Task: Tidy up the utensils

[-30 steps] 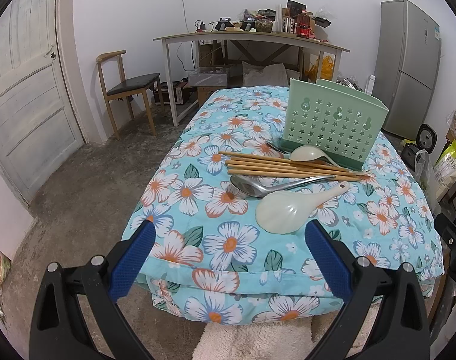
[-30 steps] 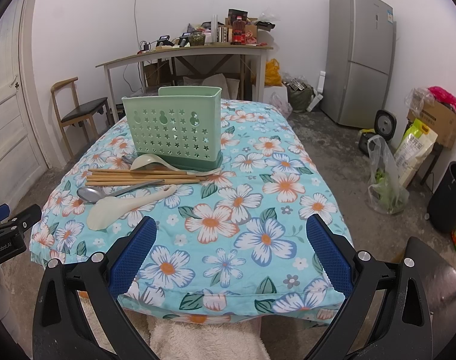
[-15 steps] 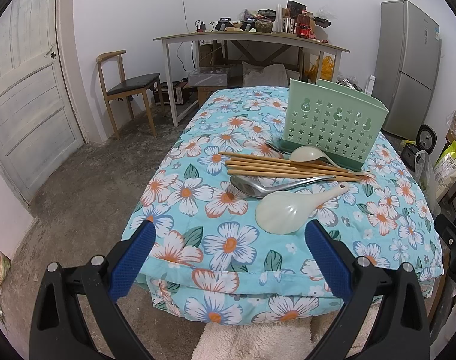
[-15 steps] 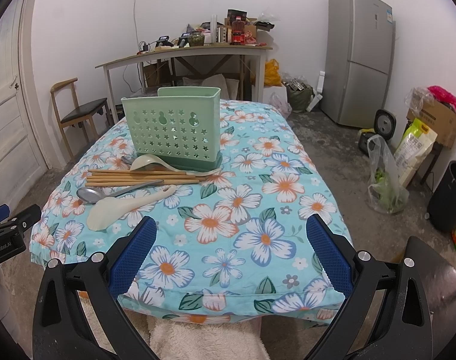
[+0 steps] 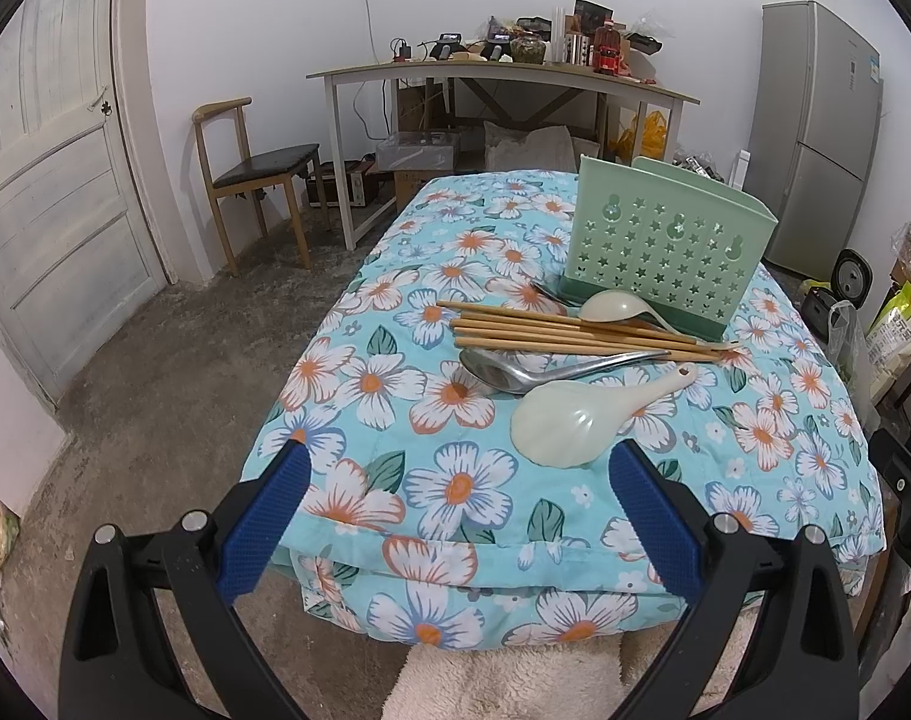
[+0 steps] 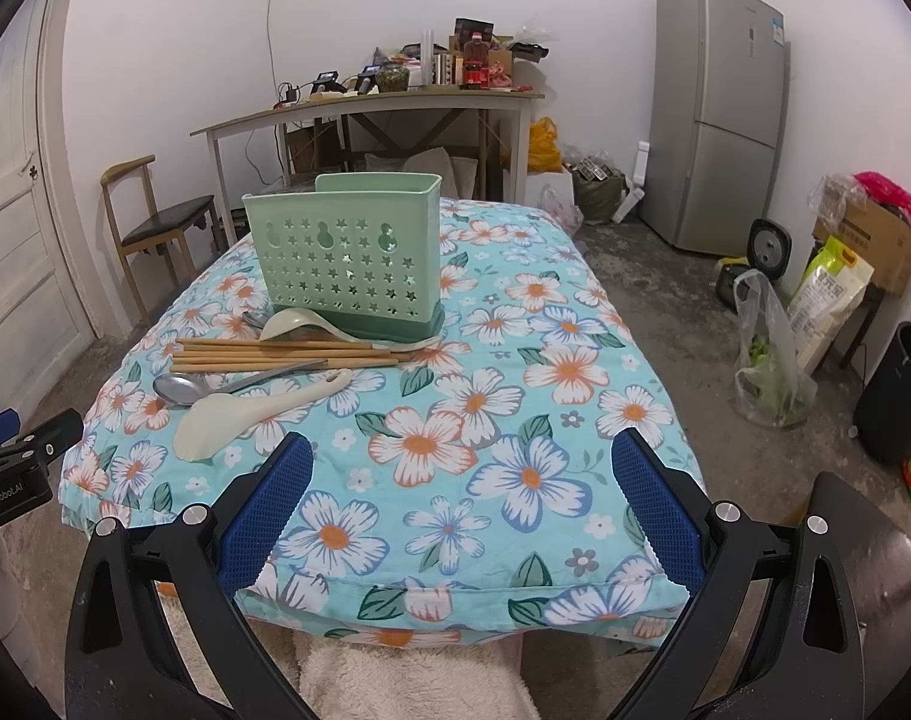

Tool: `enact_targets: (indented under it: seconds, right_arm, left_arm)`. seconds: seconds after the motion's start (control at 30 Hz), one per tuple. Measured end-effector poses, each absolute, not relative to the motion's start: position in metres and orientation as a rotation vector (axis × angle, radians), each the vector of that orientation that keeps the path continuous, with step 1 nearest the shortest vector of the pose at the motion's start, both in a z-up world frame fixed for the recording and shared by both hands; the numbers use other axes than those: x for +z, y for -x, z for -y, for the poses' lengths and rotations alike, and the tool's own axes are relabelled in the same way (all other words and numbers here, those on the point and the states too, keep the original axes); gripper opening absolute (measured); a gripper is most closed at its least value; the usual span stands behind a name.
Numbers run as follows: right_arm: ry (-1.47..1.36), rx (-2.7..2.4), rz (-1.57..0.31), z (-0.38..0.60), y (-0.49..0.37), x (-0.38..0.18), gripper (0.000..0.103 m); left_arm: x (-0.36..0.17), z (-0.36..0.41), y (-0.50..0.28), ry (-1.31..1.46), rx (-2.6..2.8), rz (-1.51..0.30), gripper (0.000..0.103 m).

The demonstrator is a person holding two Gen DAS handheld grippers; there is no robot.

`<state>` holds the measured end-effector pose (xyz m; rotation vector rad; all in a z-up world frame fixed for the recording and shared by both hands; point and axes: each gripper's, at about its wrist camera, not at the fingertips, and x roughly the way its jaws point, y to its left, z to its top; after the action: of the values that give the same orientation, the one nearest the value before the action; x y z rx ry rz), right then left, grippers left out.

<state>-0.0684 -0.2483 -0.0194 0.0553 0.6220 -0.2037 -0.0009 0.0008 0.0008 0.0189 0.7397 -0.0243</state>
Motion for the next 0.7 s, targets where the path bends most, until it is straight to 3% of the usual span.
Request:
enact_targets:
  seconds: [0.7]
  right_arm:
    - [-0.059, -0.201, -0.623, 0.2490, 0.0690, -0.0197, 0.095]
  left_arm:
    - [-0.0003, 0.0008, -0.0010, -0.024, -0.023, -0.743, 0.098]
